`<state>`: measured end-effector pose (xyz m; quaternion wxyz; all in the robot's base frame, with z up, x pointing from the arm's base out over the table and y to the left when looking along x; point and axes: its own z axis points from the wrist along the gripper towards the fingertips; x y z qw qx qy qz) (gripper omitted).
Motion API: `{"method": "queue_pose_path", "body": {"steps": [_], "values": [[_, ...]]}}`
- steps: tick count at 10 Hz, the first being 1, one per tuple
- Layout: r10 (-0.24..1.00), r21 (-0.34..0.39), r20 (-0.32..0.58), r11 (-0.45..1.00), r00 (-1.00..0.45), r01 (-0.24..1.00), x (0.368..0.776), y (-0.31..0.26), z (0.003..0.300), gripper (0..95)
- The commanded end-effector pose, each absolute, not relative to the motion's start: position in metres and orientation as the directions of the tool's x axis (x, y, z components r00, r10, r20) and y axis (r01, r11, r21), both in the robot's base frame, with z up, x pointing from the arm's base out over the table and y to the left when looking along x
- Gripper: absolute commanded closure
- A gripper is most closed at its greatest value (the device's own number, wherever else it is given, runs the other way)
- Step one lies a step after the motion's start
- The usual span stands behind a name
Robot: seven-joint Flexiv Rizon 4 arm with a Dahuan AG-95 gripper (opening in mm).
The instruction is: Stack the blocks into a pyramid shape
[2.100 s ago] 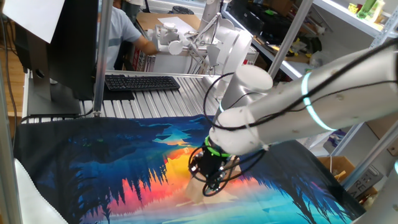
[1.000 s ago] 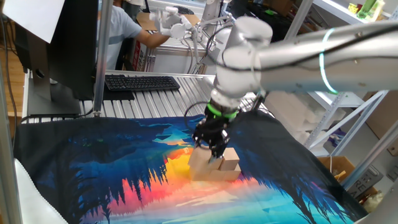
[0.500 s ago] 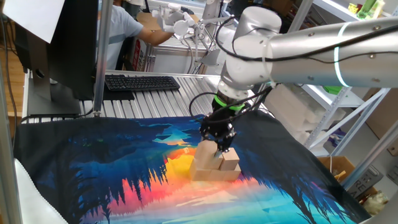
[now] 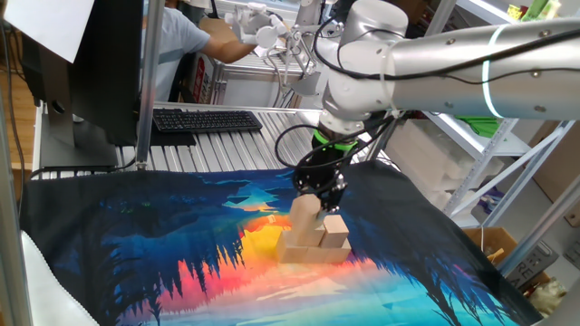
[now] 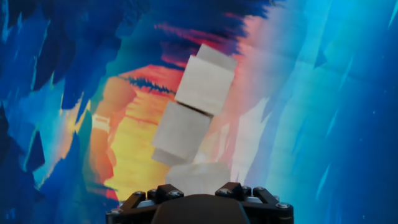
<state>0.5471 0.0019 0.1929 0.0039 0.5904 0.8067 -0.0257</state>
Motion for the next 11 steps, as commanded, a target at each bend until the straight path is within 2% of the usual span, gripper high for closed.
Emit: {"method": "queue_pose_path", "body": {"steps": [1,9,11], "values": [[0.967,-0.034,-0.039,0.251,-0.252,0.967,0.554,-0.011,0.191,95.0],[0.997,-0.004,-0.053,0.059,-0.06,0.998,0.567,-0.046,0.184,95.0],[0.997,0.006,-0.057,0.052,-0.051,0.999,0.568,-0.05,0.182,95.0]]}}
